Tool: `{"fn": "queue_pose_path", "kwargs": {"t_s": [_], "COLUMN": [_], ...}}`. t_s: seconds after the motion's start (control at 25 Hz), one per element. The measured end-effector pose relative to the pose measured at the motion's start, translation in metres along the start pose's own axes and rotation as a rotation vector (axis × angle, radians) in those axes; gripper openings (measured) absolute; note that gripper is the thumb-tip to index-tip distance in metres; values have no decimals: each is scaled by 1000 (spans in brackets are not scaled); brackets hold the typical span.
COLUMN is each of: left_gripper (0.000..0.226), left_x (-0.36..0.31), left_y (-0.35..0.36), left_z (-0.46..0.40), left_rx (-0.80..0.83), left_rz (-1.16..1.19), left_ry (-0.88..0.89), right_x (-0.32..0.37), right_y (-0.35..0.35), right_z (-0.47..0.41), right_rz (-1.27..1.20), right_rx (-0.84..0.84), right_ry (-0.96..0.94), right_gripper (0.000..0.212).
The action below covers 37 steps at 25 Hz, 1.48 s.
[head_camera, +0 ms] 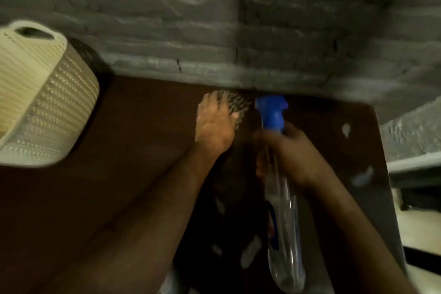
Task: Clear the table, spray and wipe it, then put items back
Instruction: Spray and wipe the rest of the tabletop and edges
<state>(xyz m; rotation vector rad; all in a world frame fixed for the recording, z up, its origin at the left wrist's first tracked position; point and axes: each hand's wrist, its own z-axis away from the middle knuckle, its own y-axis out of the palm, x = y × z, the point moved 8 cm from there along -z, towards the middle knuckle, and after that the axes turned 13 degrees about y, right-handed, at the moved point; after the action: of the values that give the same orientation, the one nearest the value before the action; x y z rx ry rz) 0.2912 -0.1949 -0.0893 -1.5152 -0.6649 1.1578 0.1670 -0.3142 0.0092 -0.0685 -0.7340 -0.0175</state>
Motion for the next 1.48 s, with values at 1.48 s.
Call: {"fn": "queue_pose_path", "kwargs": {"t_s": [1.48], "left_gripper": [53], "left_x": [78], "left_y": [-38], "left_z": [-1], "left_rx": [-28], "left_rz": [-134], "left_ry": [-34], "right_x": [-49], "right_y": [18], "right_z": [30], "right_rz": [-143], "right_rx": [54], "right_ry": [63], "right_gripper": [29]}}
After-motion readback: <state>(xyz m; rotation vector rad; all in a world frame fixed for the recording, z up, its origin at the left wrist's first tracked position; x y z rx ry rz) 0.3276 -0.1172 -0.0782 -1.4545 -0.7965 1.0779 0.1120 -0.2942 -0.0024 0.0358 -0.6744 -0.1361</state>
